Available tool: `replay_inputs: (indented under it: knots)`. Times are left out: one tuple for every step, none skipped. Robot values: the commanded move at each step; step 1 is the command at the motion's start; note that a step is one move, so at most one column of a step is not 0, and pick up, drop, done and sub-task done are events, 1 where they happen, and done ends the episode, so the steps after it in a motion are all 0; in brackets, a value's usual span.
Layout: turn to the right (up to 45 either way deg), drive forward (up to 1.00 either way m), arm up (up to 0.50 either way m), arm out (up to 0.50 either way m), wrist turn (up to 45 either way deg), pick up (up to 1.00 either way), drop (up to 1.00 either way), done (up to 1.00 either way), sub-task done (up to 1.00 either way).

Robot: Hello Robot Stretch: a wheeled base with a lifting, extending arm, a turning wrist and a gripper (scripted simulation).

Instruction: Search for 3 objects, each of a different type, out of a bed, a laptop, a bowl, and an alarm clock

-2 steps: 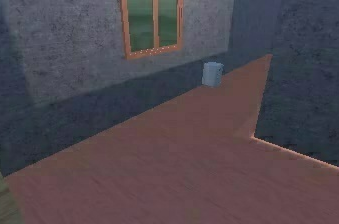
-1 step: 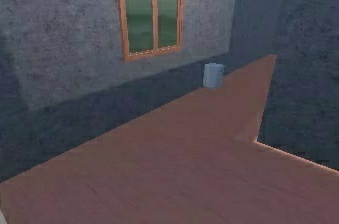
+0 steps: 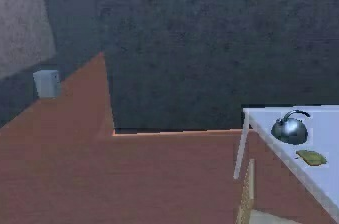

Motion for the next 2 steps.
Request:
replay_inputs:
  knots:
    - [45.0, 0.0, 0.0, 0.0, 0.0, 0.0, 0.0, 0.0, 0.0]
    - [39.0, 0.0, 0.0, 0.0, 0.0, 0.0, 0.0, 0.0, 0.0]
